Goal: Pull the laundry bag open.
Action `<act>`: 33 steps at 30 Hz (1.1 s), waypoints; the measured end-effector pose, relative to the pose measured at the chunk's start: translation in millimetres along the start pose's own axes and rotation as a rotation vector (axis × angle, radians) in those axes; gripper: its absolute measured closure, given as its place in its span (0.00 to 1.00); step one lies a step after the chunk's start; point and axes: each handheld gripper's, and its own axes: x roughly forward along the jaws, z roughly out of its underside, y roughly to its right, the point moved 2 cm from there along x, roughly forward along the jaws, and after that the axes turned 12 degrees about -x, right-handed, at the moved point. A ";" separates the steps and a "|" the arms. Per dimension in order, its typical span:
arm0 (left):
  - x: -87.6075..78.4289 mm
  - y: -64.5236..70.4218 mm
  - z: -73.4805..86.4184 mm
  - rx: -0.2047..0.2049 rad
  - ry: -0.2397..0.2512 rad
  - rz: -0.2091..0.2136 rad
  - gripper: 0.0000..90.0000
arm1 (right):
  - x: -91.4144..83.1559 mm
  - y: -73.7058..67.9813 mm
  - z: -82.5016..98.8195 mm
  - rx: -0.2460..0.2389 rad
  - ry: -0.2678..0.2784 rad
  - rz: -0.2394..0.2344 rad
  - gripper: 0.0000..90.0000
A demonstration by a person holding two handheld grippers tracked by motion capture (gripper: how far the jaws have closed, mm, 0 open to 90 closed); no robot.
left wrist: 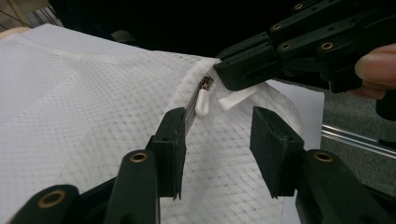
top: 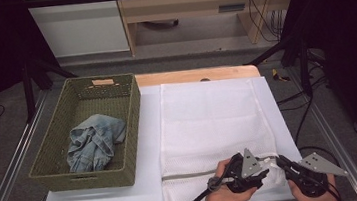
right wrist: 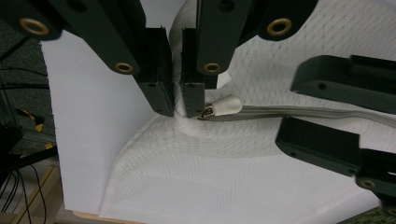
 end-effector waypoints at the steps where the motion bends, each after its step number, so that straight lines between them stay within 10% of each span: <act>1: 2.4 0.7 -0.6 0.006 -0.005 0.003 0.66 | -0.3 0.0 -0.1 0.003 0.001 -0.001 0.93; 33: 38.0 -9.6 -9.4 0.004 -0.118 -0.011 0.86 | -0.3 -2.7 -0.8 -0.022 -0.007 -0.009 0.94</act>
